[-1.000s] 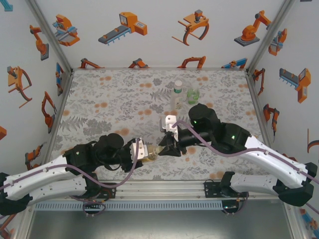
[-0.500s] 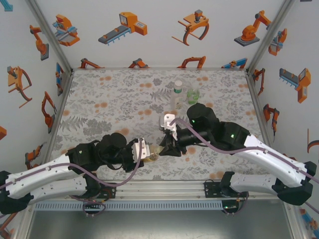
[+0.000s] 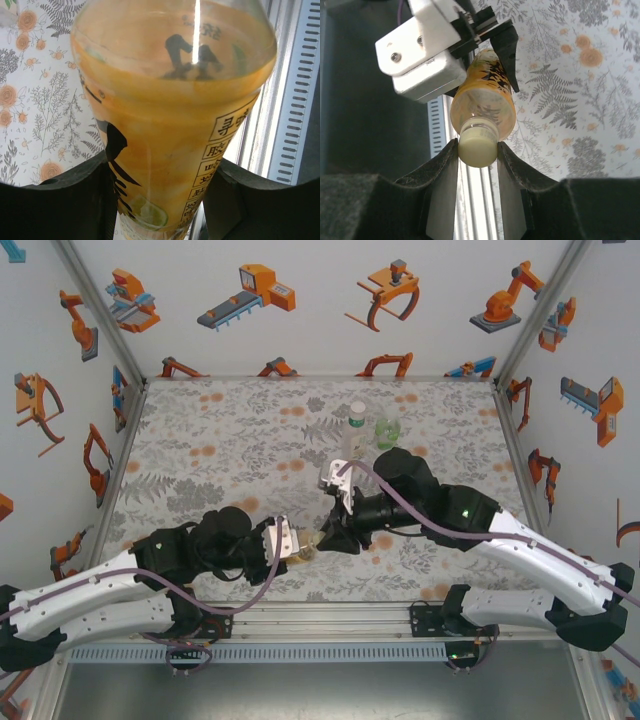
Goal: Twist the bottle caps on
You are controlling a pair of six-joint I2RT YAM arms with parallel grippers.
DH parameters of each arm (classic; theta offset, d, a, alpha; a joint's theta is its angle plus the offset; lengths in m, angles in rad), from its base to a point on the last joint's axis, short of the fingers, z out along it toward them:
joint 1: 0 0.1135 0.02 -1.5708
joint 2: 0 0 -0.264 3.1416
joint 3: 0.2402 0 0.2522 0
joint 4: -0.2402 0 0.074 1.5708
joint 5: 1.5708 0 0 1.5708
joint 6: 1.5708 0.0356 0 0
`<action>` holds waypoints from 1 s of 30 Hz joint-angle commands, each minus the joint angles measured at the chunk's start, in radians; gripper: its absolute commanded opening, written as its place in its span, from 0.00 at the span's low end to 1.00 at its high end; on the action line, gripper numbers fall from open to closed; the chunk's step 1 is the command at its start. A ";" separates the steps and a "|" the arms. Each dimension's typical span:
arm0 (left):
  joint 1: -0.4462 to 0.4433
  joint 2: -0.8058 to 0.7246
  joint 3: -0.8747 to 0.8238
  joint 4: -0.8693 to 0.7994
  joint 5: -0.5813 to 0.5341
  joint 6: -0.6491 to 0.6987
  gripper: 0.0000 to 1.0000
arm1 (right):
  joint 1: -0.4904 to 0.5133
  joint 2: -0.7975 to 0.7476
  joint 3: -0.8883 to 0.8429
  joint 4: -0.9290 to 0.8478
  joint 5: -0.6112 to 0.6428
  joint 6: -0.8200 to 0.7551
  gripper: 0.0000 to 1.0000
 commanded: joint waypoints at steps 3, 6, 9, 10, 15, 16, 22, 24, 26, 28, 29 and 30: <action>0.003 0.000 0.030 0.080 0.011 -0.007 0.00 | 0.012 0.004 -0.027 0.005 0.106 0.370 0.00; 0.003 0.018 0.037 0.073 0.017 0.001 0.00 | 0.019 -0.004 -0.043 -0.001 0.143 0.536 0.00; 0.002 0.040 0.047 0.071 0.031 0.011 0.00 | 0.027 0.003 -0.043 -0.036 0.184 0.695 0.00; 0.003 0.048 0.049 0.072 0.037 0.012 0.00 | 0.028 0.013 -0.034 -0.062 0.188 0.739 0.00; 0.003 0.066 0.055 0.092 0.051 0.013 0.00 | 0.027 0.061 0.017 -0.224 0.251 0.970 0.00; 0.003 0.068 0.055 0.098 0.050 0.013 0.00 | 0.028 0.066 0.015 -0.235 0.255 1.025 0.00; 0.003 0.085 0.064 0.095 0.033 0.008 0.00 | 0.031 0.057 -0.029 -0.266 0.350 1.220 0.00; 0.003 0.088 0.064 0.095 0.040 0.009 0.00 | 0.030 0.042 -0.077 -0.177 0.338 1.270 0.00; 0.003 0.086 0.061 0.097 0.051 0.008 0.00 | 0.031 0.035 -0.100 -0.114 0.319 1.292 0.00; 0.003 0.079 0.054 0.106 0.063 0.012 0.00 | 0.031 0.032 -0.098 -0.090 0.318 1.272 0.02; 0.003 0.073 0.046 0.115 0.071 0.015 0.00 | 0.031 0.025 -0.097 -0.086 0.324 1.261 0.08; 0.003 0.066 0.039 0.125 0.080 0.019 0.00 | 0.031 0.020 -0.097 -0.084 0.330 1.258 0.13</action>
